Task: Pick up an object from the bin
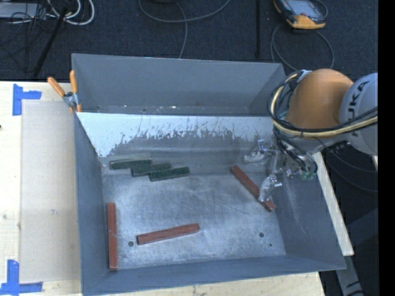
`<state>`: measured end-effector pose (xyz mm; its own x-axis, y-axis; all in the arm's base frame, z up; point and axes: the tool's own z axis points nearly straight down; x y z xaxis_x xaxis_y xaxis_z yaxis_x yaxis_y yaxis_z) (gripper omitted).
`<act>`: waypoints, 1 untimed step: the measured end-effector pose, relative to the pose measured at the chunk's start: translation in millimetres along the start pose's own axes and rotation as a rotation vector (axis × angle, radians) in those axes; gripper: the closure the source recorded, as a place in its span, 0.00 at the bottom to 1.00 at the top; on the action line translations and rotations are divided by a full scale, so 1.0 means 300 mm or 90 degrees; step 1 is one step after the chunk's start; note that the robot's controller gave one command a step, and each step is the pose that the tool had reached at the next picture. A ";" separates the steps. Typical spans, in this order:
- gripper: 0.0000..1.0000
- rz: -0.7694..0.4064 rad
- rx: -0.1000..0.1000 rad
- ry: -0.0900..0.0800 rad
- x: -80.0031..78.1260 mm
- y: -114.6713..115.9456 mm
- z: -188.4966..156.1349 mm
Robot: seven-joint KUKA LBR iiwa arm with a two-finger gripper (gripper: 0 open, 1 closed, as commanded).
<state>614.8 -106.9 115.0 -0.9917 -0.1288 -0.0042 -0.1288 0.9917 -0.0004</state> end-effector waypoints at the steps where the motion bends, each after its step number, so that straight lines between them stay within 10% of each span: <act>1: 1.00 0.044 0.000 -0.007 -0.015 0.014 0.127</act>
Offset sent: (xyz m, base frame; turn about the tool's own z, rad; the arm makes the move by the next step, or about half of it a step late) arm 0.0000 0.0000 0.0000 0.0000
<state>618.9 -102.2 76.8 -0.9981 -0.0597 -0.0146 -0.0597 0.9982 -0.0004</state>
